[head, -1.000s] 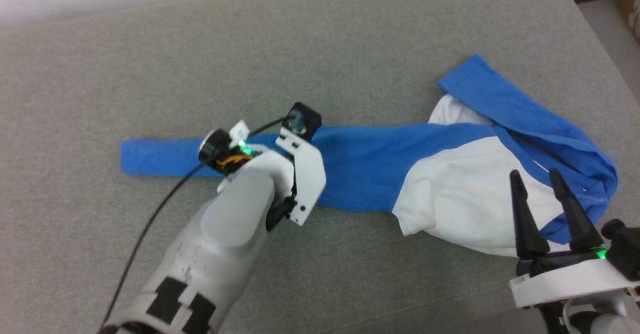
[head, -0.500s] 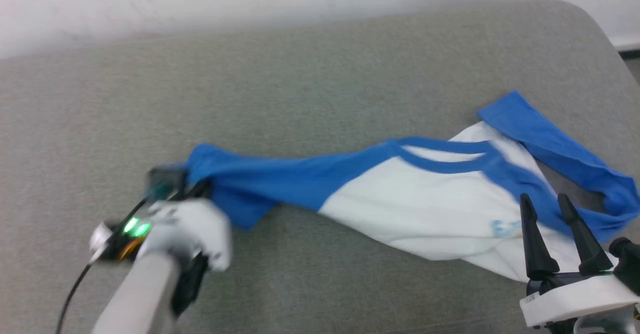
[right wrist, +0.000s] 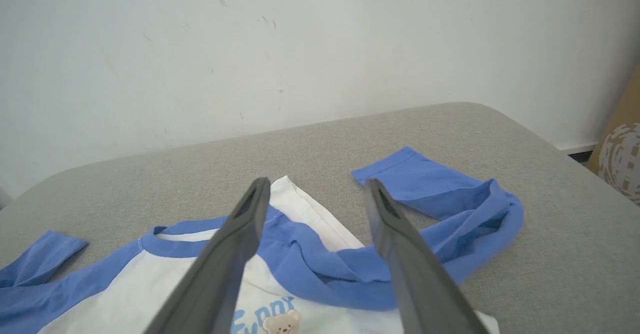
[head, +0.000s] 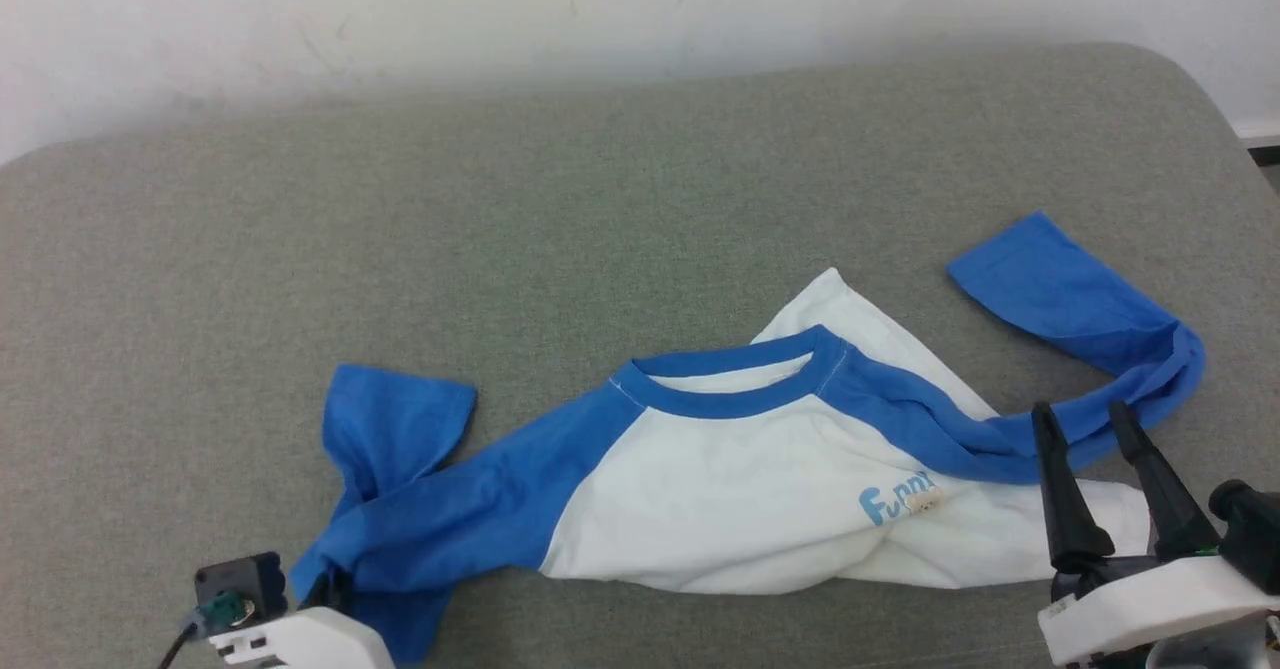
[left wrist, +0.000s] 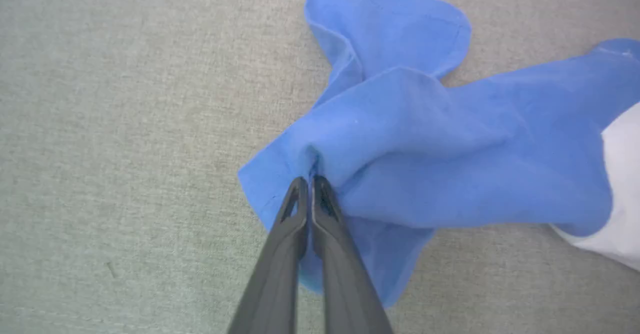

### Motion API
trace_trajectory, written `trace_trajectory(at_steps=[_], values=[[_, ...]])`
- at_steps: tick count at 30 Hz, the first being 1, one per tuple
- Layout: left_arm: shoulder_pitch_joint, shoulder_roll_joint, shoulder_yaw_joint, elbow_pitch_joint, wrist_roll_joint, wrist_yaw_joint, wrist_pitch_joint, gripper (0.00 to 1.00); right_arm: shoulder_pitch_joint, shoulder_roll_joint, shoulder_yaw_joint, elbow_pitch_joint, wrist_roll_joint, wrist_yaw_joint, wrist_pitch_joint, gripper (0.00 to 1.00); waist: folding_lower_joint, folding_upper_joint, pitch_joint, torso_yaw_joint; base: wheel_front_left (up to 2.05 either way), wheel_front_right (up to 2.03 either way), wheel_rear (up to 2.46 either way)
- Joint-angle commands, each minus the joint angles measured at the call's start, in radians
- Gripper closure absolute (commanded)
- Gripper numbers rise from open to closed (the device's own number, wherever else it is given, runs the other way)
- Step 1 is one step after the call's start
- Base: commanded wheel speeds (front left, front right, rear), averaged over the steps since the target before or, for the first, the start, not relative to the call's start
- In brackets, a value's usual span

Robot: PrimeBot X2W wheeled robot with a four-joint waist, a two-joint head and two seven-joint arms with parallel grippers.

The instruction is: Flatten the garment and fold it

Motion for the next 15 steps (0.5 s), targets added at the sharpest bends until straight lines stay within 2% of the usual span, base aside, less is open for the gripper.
trace_trajectory(at_steps=[1,3,10,15], values=[[-0.02,-0.014,-0.007,-0.007,0.008,-0.016,-0.05,0.0,0.012,0.003,-0.004,-0.002,-0.009,-0.001,0.005,0.0,0.0001,0.0,-0.004,0.001,0.0,0.0,0.0],[-0.032,-0.026,-0.008,-0.009,0.007,-0.027,-0.086,0.0,0.012,0.003,-0.008,-0.002,-0.01,-0.001,0.007,0.0,0.0001,0.0,-0.005,0.001,0.0,0.0,0.0],[-0.115,-0.072,-0.039,0.009,0.065,-0.108,-0.383,0.0,0.004,0.002,-0.038,0.026,-0.053,-0.001,0.042,0.0,0.0001,0.0,-0.022,0.002,0.0,0.0,0.0],[-0.135,-0.116,-0.055,0.003,0.099,-0.135,-0.46,0.0,-0.021,-0.056,-0.051,0.103,-0.052,-0.001,0.135,0.0,0.0001,0.0,-0.025,0.003,0.0,0.0,0.0]])
